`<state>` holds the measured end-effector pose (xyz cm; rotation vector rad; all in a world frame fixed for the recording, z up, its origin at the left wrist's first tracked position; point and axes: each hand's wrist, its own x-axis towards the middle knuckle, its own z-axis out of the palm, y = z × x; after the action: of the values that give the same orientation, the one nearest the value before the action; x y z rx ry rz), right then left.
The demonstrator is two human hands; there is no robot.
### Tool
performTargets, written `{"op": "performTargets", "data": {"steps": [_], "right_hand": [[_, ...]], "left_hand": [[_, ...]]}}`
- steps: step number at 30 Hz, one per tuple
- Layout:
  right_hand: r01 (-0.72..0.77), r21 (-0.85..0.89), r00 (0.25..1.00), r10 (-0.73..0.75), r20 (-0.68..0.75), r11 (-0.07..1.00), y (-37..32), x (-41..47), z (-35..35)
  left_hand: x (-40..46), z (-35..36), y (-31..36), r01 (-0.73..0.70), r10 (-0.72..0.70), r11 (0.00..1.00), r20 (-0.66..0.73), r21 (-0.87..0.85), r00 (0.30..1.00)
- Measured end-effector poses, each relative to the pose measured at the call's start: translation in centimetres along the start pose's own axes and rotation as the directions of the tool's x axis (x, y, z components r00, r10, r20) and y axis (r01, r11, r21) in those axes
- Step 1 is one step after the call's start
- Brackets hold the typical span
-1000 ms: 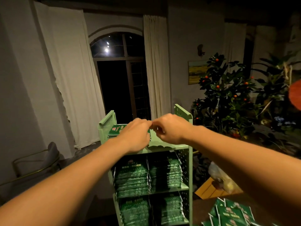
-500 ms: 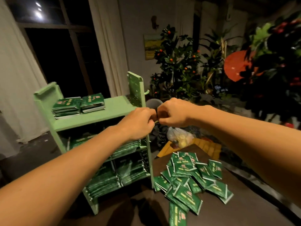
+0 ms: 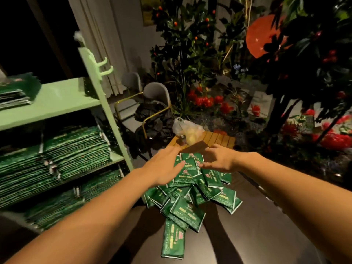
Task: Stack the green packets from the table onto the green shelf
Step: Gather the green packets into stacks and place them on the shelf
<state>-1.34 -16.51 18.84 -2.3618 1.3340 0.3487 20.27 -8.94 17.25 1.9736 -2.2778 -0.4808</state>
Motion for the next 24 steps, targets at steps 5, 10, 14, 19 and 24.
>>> {"op": "performTargets", "data": {"steps": [5, 10, 14, 19, 24], "right_hand": [[-0.113, 0.098, 0.993, 0.109, 0.039, 0.989, 5.2, 5.4, 3.5], [-0.147, 0.156, 0.985, 0.130, 0.113, 0.977, 8.5, 9.4, 6.8], [-0.176, 0.175, 0.977, 0.150, 0.150, 0.969, 10.7, 12.4, 9.5], [-0.216, 0.189, 0.974, 0.199, 0.104, 0.958, 12.6, 15.0, 12.6], [-0.124, 0.153, 0.992, 0.125, 0.003, 0.980, 13.1, 16.7, 16.0]], "left_hand": [[4.1, 5.0, -1.7, 0.090, -0.088, 0.995, 0.041, -0.052, 0.995], [7.6, 9.2, -3.7, 0.198, -0.192, 0.975, 0.067, -0.097, 0.979], [10.8, 12.6, -5.6, 0.288, -0.280, 0.951, 0.086, -0.112, 0.956], [14.0, 15.7, -7.8, 0.375, -0.370, 0.926, 0.102, -0.033, 0.923], [15.6, 18.3, -10.6, 0.339, -0.341, 0.939, 0.036, 0.059, 0.939]]}}
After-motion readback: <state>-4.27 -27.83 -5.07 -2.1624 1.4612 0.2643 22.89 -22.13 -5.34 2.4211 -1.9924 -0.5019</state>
